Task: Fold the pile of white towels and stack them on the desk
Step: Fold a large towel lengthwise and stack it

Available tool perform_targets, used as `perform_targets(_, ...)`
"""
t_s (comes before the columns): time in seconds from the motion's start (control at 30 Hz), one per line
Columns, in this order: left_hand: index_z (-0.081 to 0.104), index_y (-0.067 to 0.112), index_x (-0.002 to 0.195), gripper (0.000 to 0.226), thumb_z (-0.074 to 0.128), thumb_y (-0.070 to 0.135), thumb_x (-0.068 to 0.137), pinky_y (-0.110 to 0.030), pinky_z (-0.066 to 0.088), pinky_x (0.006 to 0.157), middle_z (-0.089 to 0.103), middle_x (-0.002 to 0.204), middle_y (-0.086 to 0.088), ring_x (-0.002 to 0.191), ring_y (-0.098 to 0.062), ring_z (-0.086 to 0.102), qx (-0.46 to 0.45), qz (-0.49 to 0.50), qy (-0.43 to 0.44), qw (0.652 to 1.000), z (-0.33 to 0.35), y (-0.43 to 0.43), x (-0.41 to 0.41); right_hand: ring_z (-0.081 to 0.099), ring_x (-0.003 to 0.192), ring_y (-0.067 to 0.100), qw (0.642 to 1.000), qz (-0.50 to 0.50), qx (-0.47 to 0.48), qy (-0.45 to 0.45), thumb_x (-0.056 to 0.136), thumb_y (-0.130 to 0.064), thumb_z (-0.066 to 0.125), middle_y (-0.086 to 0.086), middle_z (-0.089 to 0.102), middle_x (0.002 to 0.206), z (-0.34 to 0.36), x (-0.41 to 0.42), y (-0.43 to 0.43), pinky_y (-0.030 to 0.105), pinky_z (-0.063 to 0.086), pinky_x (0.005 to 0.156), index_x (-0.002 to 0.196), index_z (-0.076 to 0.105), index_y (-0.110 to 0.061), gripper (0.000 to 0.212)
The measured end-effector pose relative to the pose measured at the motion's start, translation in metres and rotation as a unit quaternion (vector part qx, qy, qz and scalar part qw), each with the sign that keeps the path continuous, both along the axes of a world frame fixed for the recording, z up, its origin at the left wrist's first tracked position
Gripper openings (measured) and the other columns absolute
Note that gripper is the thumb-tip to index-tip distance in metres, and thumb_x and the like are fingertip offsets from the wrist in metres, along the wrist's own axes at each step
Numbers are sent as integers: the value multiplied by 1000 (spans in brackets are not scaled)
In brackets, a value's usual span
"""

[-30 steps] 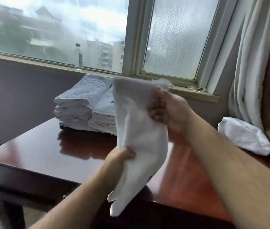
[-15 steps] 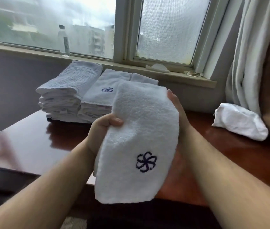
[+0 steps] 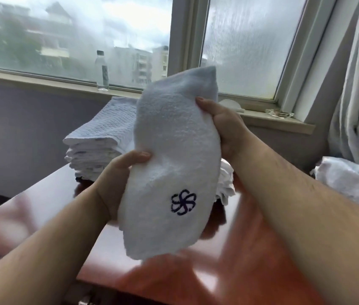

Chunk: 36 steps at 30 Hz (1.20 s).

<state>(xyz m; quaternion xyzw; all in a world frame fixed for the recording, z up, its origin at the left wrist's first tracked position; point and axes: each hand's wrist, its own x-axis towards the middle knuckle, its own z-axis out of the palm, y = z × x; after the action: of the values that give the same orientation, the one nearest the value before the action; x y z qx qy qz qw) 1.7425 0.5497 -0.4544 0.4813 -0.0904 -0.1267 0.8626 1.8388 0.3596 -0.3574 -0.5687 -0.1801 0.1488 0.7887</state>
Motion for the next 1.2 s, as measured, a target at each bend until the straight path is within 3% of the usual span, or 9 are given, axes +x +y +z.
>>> perform_targets(0.1, 77, 7, 109, 72, 95, 35, 46, -60, 57, 84, 73, 110, -22, 98, -43, 71, 101, 36, -6, 994, -14, 12, 2, 66, 115, 40, 999, -46, 15, -8, 93, -24, 68, 22, 67, 127, -2, 25, 20, 50, 55, 99, 128, 66, 3, 43)
perform_targets(0.2, 69, 11, 119, 52, 83, 32, 74, -87, 30, 85, 68, 118, -29, 107, -67, 54, 185, 93, -46, 977, -23, 21, 10, 70, 108, 37, 997, -70, 8, -23, 90, -27, 72, 20, 71, 119, -5, 44, 34, 50, 56, 97, 122, 70, 0, 41)
perform_targets(0.33, 61, 7, 125, 41, 73, 23, 89, -53, 59, 76, 70, 116, -25, 101, -44, 70, 121, 164, -53, 978, -13, 34, 21, 75, 89, 31, 997, -38, 61, -34, 98, -20, 64, 18, 76, 101, 4, 66, 52, 36, 60, 69, 118, 69, 2, 30)
perform_targets(0.43, 60, 14, 124, 38, 65, 28, 89, -39, 61, 67, 74, 111, -19, 94, -36, 74, 140, 213, -50, 966, 3, 50, 28, 72, 100, 31, 998, 48, 12, -45, 98, -25, 61, 18, 71, 115, 14, 77, 68, 38, 60, 78, 129, 63, 0, 41)
perform_targets(0.7, 62, 20, 123, 37, 67, 33, 88, -35, 62, 67, 76, 107, -12, 94, -32, 75, 237, 260, -86, 932, 50, 125, 60, 68, 112, 39, 998, 52, 1, -30, 101, -12, 52, 26, 67, 125, 30, 130, 140, 49, 59, 90, 135, 53, 1, 36)
perform_targets(0.8, 63, 18, 124, 35, 65, 31, 91, -35, 62, 65, 76, 108, -13, 91, -30, 75, 247, 261, -62, 931, 69, 149, 89, 73, 102, 35, 997, 62, 0, -36, 103, -15, 49, 21, 73, 111, 38, 161, 169, 44, 61, 84, 130, 54, 1, 32)
perform_targets(1.07, 70, 15, 120, 38, 66, 41, 93, -41, 62, 70, 76, 109, -14, 93, -33, 75, 261, 252, 31, 931, 85, 230, 156, 68, 113, 40, 998, 69, 3, -14, 100, -17, 48, 23, 65, 130, 34, 252, 250, 53, 56, 95, 136, 53, -1, 39)
perform_targets(1.13, 72, 12, 114, 43, 63, 51, 95, -38, 60, 78, 78, 102, -8, 90, -27, 76, 407, 255, 132, 867, 69, 242, 171, 70, 107, 35, 994, 5, -111, 7, 96, -10, 48, 21, 67, 123, 9, 270, 267, 49, 58, 93, 126, 59, -1, 33)
perform_targets(1.2, 70, 20, 118, 52, 56, 63, 94, -33, 50, 85, 74, 111, 5, 93, -16, 69, 595, 239, 170, 748, 45, 254, 190, 68, 83, 27, 979, -67, -191, 37, 92, -1, 45, 16, 67, 104, -28, 289, 277, 35, 63, 70, 117, 63, -6, 31)
